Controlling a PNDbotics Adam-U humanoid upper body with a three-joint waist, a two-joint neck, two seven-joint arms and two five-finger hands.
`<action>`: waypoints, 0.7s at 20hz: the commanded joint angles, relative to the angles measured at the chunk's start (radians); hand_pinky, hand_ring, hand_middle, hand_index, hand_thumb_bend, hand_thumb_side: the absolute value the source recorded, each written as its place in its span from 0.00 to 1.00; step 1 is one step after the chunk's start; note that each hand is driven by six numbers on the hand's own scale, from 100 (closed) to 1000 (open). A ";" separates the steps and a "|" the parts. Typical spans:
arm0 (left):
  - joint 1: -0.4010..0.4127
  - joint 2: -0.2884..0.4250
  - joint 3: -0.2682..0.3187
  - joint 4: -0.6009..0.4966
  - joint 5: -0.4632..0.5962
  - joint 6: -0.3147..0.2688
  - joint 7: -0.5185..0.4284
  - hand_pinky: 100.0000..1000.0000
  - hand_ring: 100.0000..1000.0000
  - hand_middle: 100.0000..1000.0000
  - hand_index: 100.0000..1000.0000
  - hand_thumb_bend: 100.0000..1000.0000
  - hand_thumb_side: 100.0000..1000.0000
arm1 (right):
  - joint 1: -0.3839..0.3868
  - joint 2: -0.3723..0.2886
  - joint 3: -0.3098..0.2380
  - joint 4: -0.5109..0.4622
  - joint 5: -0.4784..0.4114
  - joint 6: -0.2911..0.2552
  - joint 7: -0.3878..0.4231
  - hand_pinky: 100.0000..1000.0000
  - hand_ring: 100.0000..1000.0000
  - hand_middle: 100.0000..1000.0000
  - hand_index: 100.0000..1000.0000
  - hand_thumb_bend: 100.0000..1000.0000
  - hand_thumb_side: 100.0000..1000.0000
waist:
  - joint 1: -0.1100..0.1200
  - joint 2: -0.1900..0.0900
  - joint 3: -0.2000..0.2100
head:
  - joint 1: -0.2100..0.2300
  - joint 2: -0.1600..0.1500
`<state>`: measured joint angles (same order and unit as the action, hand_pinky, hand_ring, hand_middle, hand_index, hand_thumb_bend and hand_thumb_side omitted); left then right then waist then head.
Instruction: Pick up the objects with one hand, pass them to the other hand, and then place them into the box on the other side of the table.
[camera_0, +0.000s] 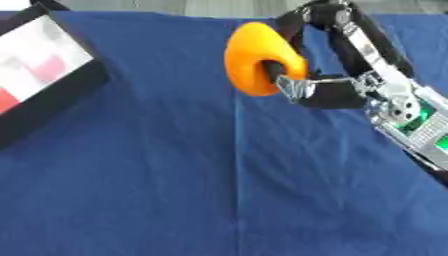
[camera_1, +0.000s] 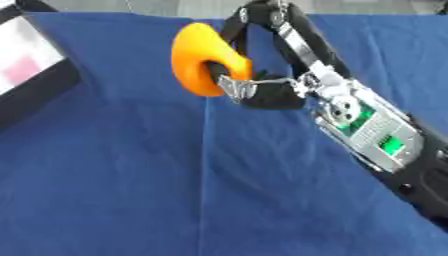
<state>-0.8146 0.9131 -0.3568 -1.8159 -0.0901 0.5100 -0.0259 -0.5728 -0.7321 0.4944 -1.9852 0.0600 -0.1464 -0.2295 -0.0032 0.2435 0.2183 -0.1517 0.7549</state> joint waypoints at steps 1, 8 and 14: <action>-0.035 0.020 -0.026 -0.048 -0.005 -0.002 -0.068 0.91 0.74 0.71 0.79 0.00 0.65 | -0.027 0.001 0.014 -0.015 0.014 0.006 -0.005 0.73 0.50 0.22 0.47 0.10 0.00 | 0.018 -0.040 0.005 | 0.002 -0.002; -0.075 0.006 -0.099 -0.151 0.026 0.039 -0.230 0.92 0.75 0.73 0.82 0.00 0.73 | -0.059 0.016 0.043 -0.015 0.030 0.006 -0.030 0.73 0.50 0.22 0.47 0.10 0.00 | 0.023 -0.039 0.016 | -0.003 0.001; -0.124 -0.020 -0.190 -0.184 0.019 0.064 -0.362 0.93 0.78 0.78 0.88 0.00 0.82 | -0.083 0.027 0.057 -0.015 0.039 -0.007 -0.033 0.73 0.50 0.22 0.47 0.10 0.00 | 0.026 -0.041 0.020 | -0.007 0.009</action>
<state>-0.9186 0.8847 -0.5377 -1.9865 -0.0648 0.5705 -0.3607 -0.6369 -0.6980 0.5575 -1.9851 0.0928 -0.1481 -0.2582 0.0054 0.2432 0.2367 -0.1567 0.7582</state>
